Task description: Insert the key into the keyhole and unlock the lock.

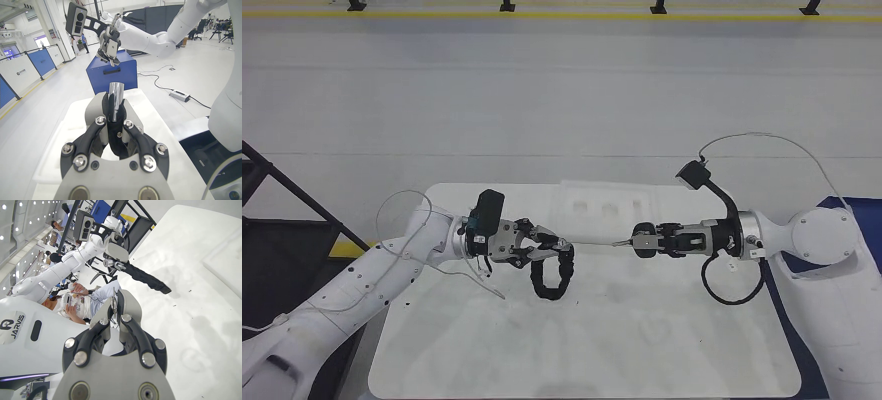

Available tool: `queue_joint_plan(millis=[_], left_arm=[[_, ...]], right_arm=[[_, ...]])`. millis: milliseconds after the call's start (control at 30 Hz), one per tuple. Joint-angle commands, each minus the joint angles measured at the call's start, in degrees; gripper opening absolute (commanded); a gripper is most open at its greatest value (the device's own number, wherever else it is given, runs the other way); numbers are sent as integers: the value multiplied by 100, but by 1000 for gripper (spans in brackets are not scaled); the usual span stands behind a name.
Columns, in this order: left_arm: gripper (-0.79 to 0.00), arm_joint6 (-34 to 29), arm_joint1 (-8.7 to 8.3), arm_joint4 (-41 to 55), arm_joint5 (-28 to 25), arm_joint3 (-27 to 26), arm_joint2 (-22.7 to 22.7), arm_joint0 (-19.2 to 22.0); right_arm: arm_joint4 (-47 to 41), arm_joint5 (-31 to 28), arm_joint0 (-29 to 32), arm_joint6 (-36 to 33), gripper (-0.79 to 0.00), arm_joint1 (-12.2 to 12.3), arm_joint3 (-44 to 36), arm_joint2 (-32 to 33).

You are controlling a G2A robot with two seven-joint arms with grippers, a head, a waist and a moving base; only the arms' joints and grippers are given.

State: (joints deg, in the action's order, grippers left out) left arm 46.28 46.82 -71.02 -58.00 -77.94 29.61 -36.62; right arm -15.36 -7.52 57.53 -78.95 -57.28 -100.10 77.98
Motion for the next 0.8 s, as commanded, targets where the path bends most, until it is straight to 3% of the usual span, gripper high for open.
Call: queue_joint_plan(millis=[0, 400, 633, 767], left_arm=[[-785, 0, 0, -4, 0, -1, 2, -1], [-785, -147, 5, 62, 59, 6, -7, -105], [-785, -396, 159, 192, 90, 98, 44, -176], [-785, 39, 346, -330, 315, 167, -23, -52]], right_arm=[[0, 1, 0, -1, -785, 0, -1, 0], [119, 42, 54, 122, -785, 6, -65, -16], [1367, 883, 22, 171, -785, 92, -998, -162], [1933, 1370, -24, 271, -785, 124, -1617, -256]])
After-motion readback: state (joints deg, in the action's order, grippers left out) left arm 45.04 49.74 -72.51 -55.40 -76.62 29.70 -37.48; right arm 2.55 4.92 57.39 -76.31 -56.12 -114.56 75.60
